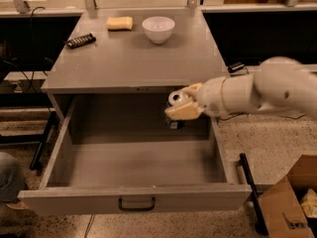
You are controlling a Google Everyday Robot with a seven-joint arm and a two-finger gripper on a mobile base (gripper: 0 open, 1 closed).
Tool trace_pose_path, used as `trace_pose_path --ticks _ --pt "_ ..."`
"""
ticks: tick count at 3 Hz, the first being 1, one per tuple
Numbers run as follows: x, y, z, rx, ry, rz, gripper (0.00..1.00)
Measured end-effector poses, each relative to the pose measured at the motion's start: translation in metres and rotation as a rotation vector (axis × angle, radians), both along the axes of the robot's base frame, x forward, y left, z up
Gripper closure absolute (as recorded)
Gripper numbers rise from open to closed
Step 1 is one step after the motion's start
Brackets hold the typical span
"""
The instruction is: Pick pepsi can from top drawer and place on counter
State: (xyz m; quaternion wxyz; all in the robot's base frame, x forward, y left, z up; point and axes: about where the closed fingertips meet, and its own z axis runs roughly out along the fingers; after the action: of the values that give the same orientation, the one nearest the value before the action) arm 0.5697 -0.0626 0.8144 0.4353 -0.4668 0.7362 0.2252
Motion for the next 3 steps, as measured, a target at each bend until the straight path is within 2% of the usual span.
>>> trace_pose_path --ticks 1,2,3 --pt "0.017 -0.041 0.097 -0.072 -0.058 0.054 1.00" --pt "0.017 -0.040 0.097 -0.071 -0.058 0.056 1.00" --pt "0.047 -0.037 0.119 -0.038 -0.041 0.036 1.00"
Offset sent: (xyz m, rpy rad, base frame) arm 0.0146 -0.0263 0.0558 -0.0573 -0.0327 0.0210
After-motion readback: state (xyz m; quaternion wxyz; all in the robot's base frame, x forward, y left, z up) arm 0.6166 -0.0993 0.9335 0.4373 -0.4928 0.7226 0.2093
